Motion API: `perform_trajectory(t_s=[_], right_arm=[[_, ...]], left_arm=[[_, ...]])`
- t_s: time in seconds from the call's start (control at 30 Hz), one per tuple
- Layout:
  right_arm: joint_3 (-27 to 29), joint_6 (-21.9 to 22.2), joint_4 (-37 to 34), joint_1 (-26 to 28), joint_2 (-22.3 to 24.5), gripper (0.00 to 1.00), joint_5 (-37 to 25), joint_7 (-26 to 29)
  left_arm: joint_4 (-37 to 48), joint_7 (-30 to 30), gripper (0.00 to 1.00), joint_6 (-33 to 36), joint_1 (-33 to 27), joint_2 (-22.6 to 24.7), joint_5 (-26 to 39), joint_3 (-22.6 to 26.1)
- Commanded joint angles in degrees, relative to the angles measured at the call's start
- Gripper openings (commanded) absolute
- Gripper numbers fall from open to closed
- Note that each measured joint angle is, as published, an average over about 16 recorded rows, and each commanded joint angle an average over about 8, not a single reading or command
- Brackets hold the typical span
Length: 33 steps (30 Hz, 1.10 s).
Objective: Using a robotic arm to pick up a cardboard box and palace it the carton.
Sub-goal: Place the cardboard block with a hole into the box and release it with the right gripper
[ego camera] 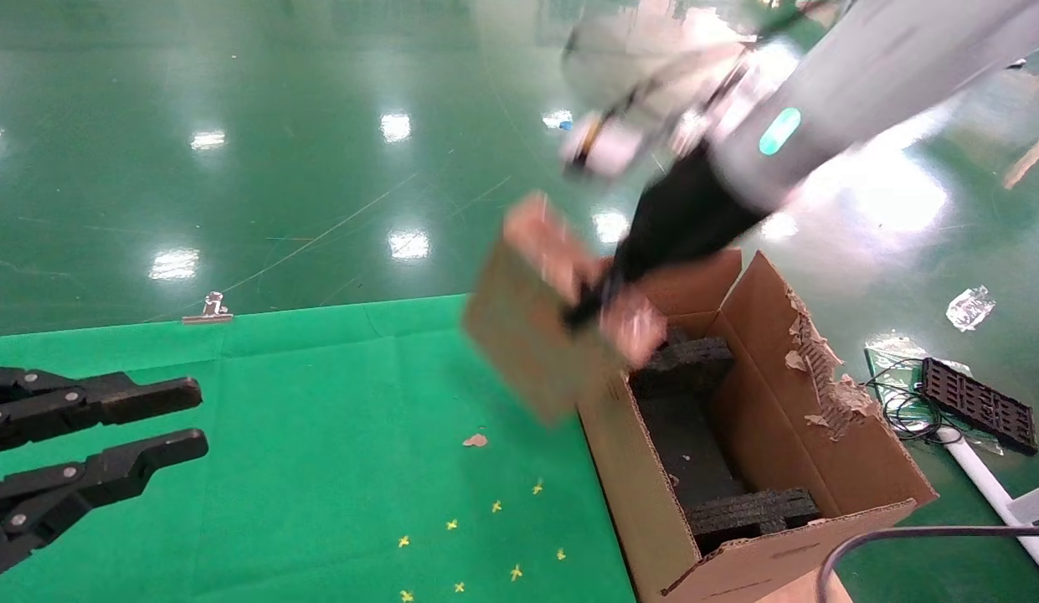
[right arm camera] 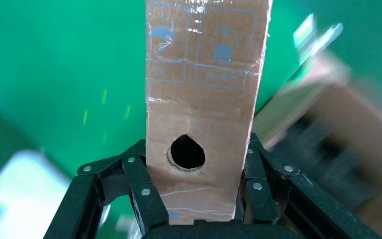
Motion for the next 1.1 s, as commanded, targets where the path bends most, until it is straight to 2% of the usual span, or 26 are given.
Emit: perform_trajectory(t_s=[0.03,0.27,0.47,0.5,0.7,0.73,0.77,1.1], right_arm=[[2.09,1.13,-0.68,2.45,2.64,0.00,1.24,-3.47],[2.59,1.27,-8.79,7.71,7.54,0.00,-1.94,-7.14],[0.10,-0.74,-15.58,7.28,9.20,0.00,-5.80,-6.94],[-0.38,-1.22,-16.68,6.62,9.20,0.00,-6.21,-6.78],[-2.88,-2.83,-23.10,0.68,7.83,0.00,-7.67,-5.79],[-3.18,-2.80,-24.11,-0.46,7.46,0.00,-7.79,-5.67],[-3.47,-2.68,-25.19,-1.67,7.05,0.00,-7.90,-5.55],[-5.07,-0.76,-34.72,-10.05,2.70,0.00,-8.72,-5.44]], left_arm=[[0.00,0.00,0.00,0.00,0.00,0.00,-0.01,0.01],[0.00,0.02,0.00,-0.01,-0.01,-0.01,-0.02,0.03],[0.00,0.03,0.01,-0.02,-0.01,-0.02,-0.04,0.06],[0.00,0.03,0.07,-0.03,-0.01,-0.02,-0.04,0.06],[0.00,0.04,0.82,-0.04,-0.02,-0.03,-0.06,0.08],[0.00,0.04,0.93,-0.04,-0.02,-0.04,-0.06,0.09],[0.00,0.04,1.00,-0.04,-0.02,-0.04,-0.06,0.09],[0.00,0.06,1.00,-0.05,-0.03,-0.05,-0.09,0.12]])
